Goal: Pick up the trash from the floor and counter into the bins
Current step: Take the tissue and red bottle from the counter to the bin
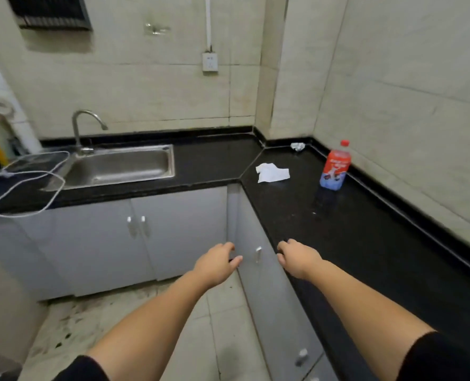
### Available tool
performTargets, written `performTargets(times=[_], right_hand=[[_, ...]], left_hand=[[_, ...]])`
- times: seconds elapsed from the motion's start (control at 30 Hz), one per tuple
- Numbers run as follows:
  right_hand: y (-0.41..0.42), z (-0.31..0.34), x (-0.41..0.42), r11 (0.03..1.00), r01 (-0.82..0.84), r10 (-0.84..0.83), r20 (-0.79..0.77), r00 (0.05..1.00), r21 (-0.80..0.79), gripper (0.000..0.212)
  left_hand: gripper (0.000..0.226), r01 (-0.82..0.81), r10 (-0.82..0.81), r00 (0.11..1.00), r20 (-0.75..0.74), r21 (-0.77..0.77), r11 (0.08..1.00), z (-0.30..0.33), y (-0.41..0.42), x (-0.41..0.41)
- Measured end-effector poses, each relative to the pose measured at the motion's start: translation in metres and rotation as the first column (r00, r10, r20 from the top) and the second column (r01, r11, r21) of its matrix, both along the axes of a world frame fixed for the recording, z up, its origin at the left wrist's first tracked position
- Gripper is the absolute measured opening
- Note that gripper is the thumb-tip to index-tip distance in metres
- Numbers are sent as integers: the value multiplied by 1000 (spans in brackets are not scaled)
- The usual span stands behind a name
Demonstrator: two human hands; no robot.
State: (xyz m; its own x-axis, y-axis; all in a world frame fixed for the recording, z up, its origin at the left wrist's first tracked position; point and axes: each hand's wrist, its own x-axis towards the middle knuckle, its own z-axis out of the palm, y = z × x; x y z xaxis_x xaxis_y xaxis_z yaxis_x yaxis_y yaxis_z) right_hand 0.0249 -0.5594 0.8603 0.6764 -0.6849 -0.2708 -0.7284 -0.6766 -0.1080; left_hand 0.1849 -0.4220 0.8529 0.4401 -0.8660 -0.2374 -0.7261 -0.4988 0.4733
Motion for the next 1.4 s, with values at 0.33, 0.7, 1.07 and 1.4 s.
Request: performTargets(times=[0.33,0.7,1.07,1.4], right_hand=[[-161,1,56,971,237,-236,60,970,-11,39],[-318,27,103,844,530,-499,245,832,-83,33],[-478,47,89,607,782,-652,474,591,-141,60],[-549,18,104,591,806,-679,513,525,-43,41]], left_hand=[[46,218,-216,973,82,-17,976,-1,-207,100],[51,393,-402,907,123,93,915,-8,-415,183],[72,349,-385,904,187,200,916,-68,-533,189],[62,605,-665,727,171,298,738,-106,-624,226]])
